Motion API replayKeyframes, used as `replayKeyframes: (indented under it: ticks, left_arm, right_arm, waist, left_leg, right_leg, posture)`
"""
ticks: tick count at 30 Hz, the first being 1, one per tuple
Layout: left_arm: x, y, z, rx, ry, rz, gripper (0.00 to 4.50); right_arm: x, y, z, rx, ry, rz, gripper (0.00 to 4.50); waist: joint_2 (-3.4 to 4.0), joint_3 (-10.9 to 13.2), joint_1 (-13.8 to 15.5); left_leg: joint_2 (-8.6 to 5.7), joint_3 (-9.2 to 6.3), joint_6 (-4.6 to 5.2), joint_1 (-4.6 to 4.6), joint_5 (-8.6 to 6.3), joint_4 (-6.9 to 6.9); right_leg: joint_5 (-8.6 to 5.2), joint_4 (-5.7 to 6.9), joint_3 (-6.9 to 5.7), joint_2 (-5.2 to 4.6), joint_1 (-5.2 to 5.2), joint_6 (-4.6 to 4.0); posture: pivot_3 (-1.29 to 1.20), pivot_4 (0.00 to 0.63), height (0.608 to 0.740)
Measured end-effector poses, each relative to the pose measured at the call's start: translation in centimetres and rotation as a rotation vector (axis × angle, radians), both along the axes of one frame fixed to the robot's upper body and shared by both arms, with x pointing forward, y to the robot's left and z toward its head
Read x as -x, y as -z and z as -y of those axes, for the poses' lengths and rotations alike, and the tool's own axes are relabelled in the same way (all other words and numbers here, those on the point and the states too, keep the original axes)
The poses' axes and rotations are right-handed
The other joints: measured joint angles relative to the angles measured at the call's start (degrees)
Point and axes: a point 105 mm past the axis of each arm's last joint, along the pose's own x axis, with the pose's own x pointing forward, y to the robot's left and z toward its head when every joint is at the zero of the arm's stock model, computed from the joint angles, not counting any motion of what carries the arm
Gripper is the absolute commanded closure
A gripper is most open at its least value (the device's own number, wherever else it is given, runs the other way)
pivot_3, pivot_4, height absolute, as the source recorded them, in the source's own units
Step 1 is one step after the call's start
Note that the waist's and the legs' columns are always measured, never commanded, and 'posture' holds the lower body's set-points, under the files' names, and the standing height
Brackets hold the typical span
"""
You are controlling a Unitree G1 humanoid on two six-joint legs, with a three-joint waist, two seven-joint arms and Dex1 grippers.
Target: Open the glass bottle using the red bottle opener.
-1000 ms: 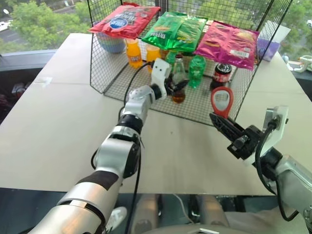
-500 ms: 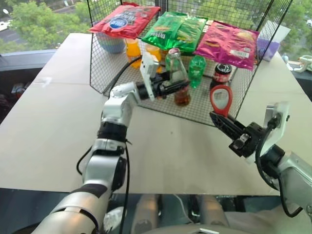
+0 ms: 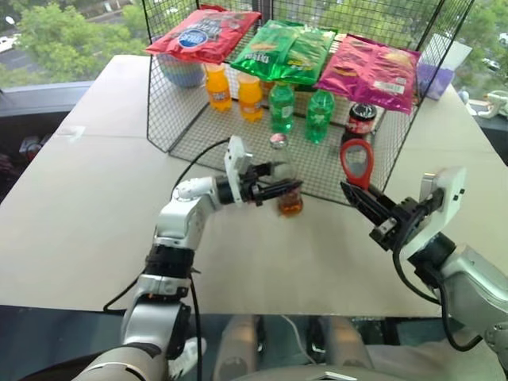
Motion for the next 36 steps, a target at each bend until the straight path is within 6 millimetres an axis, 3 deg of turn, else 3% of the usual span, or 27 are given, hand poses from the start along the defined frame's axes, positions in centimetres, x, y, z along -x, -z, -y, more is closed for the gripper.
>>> replayKeyframes:
  ticks: [12,13,17,36]
  left_arm:
    - [0.2,0.7,0.2,-0.022,-0.001,0.007,2.0]
    - [0.2,0.6,0.3,-0.025,0.006,0.007,1.2]
    - [0.1,-0.2,0.6,-0.023,0.021,0.03,0.08]
    - [0.5,-0.9,0.1,-0.054,0.097,0.094,0.08]
  right_arm:
    - [-0.4,0.2,-0.5,0.02,0.0,0.004,4.5]
    - [-0.4,0.2,-0.5,0.023,0.003,0.006,4.5]
    - [-0.4,0.3,-0.6,0.029,0.002,0.007,4.5]
    - [-0.6,0.7,-0.7,0.047,0.018,0.02,4.5]
  waist:
    - [0.0,0.0,0.0]
    - [0.0,0.0,0.0]
    - [0.01,0.0,0.0]
    - [0.02,0.0,0.0]
  left_leg:
    - [0.0,0.0,0.0,0.0,0.0,0.0]
    - [0.0,0.0,0.0,0.0,0.0,0.0]
    - [-0.01,0.01,0.0,0.01,0.0,0.0]
    - [0.0,0.05,0.0,0.08,0.0,0.0]
  right_leg:
    - [0.0,0.01,0.0,0.0,0.0,0.0]
    - [0.0,0.01,0.0,0.0,0.01,0.0]
    - [0.0,0.03,0.0,0.0,0.01,0.0]
    - [-0.01,0.08,0.04,0.01,0.01,-0.01]
  posture:
    - [0.0,0.15,0.728]
    - [0.0,0.15,0.728]
    - [0.0,0.15,0.728]
    - [0.0,0.15,0.728]
